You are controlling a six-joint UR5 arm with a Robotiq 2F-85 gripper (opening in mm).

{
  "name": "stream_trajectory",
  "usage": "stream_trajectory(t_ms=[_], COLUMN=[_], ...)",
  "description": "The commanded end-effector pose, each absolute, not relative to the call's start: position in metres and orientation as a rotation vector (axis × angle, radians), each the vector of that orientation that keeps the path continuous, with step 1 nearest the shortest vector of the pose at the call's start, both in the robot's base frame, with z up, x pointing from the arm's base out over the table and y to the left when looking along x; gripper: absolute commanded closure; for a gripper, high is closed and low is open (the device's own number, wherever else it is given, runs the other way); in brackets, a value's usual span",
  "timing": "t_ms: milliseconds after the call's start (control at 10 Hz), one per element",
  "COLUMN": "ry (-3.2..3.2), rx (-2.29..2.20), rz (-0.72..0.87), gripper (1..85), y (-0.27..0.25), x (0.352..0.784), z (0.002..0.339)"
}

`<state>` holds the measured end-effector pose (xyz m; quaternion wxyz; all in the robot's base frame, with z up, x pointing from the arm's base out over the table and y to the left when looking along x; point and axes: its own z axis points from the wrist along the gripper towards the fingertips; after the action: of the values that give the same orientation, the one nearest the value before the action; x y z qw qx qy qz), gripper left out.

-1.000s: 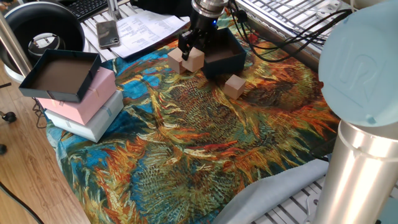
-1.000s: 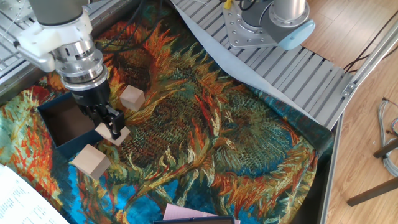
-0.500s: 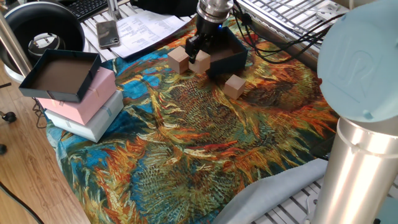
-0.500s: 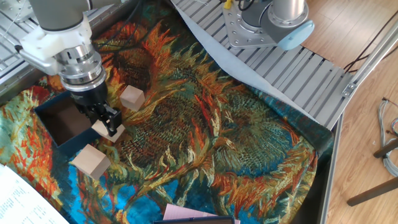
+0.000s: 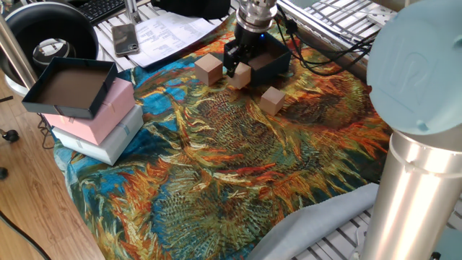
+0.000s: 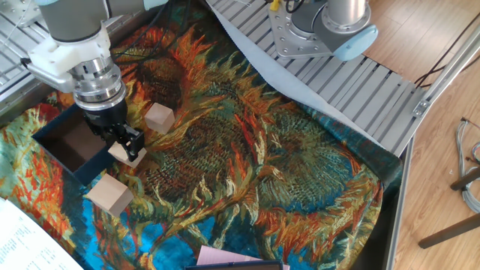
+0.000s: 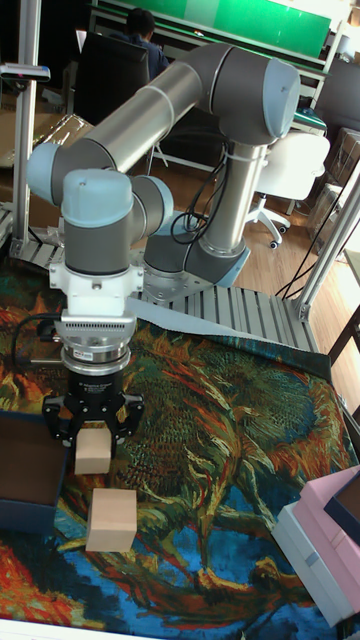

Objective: Take everything out of the gift box

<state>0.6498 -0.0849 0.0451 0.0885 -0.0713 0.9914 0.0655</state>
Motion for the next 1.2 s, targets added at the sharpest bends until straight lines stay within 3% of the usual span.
stream_trajectory(t_ms=[0, 300, 500, 700, 1100], ry=[2.928, 2.940, 2.990, 2.979, 2.976], rx=[-0.251, -0.249, -0.253, -0.285, -0.309], rz=[0.172, 0.086, -0.044, 0.178, 0.198], gripper=[56.0, 51.0, 46.0, 23.0, 22.7], y=[-0.096, -0.099, -0.073, -0.054, -0.074], x=[0.651, 0.651, 0.653, 0.662, 0.661], z=[0.037, 0.041, 0.075, 0.106, 0.110])
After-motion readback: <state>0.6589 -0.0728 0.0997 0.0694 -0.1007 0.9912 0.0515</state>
